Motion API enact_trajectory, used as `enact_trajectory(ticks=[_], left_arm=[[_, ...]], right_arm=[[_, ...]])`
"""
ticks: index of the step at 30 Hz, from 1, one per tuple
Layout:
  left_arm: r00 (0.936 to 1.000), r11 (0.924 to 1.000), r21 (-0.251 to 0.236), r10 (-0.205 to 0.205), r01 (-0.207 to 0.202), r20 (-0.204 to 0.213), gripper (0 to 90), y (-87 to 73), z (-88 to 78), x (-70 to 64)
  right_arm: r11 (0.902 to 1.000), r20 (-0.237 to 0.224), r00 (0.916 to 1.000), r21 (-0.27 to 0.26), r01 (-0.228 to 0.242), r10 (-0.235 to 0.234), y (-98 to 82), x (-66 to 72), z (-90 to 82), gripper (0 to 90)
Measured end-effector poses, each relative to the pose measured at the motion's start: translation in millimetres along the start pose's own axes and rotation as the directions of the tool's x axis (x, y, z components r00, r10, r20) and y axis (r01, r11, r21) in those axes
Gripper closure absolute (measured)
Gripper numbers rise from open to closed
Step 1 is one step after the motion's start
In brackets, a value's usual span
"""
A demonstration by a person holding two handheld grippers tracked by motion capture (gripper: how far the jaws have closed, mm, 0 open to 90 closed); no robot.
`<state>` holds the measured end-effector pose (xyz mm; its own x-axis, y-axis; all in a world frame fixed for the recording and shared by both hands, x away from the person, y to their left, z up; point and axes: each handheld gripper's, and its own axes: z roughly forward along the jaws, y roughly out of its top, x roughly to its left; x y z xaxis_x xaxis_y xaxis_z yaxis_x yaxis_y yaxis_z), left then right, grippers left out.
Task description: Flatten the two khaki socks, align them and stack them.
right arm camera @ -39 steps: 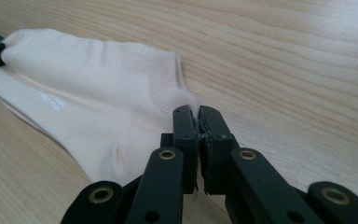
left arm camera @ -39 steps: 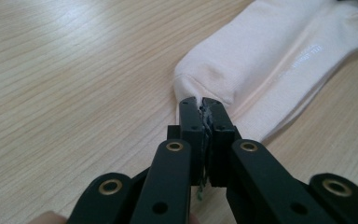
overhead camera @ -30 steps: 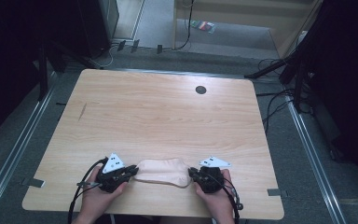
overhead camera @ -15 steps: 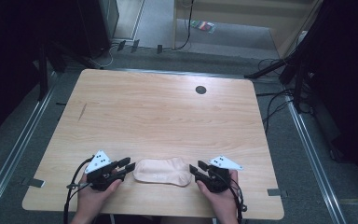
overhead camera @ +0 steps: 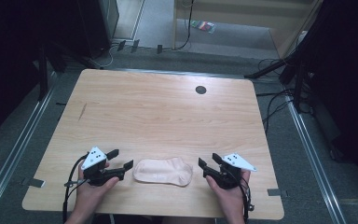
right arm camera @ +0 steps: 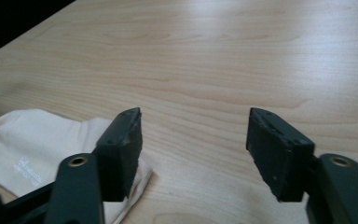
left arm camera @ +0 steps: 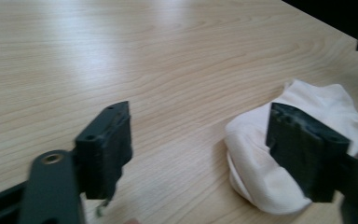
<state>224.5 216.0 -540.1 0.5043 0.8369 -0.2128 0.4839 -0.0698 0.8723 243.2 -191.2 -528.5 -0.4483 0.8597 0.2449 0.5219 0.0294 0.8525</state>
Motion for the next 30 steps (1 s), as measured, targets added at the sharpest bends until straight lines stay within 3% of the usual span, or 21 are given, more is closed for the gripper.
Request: enact_trajectory(ticks=[5,9,10,17,23,27,30], left_arm=[[0.9997,0.9997,-0.019,-0.012,0.012,-0.02,13.7,3.0,-9.5,8.6],[0.999,0.9995,-0.023,-0.022,0.021,-0.04,9.3,3.5,-15.6,21.7],[0.9988,0.9994,-0.023,-0.025,0.024,-0.042,9.3,3.4,-16.6,24.4],[0.9927,0.9964,-0.044,-0.076,0.072,-0.094,9.3,2.3,-29.8,48.6],[0.9848,0.9938,-0.051,-0.105,0.099,-0.139,9.3,-0.1,-38.7,67.0],[0.9795,0.9938,-0.045,-0.108,0.102,-0.17,9.3,-2.0,-42.4,74.4],[0.9773,0.9968,-0.017,-0.08,0.079,-0.196,9.2,-4.7,-45.8,78.1]], right_arm=[[0.9996,-0.029,0.9996,-0.028,-0.008,0.007,5.3,-11.4,-6.0,22.9],[0.999,-0.024,0.9994,-0.038,-0.026,0.025,5.4,-17.3,-10.3,15.4],[0.9995,-0.023,0.9997,-0.031,-0.005,0.004,5.1,-19.6,-12.6,13.2],[0.9983,0.006,0.9997,-0.053,-0.024,0.024,6.0,-35.6,-20.0,13.3],[0.999,0.056,0.9983,-0.04,-0.018,0.02,4.3,-49.9,-24.2,13.4],[0.9977,0.065,0.9969,-0.054,-0.04,0.044,2.7,-59.5,-29.1,13.5],[0.9975,0.077,0.9962,-0.06,-0.037,0.042,0.9,-67.1,-32.8,13.5]])
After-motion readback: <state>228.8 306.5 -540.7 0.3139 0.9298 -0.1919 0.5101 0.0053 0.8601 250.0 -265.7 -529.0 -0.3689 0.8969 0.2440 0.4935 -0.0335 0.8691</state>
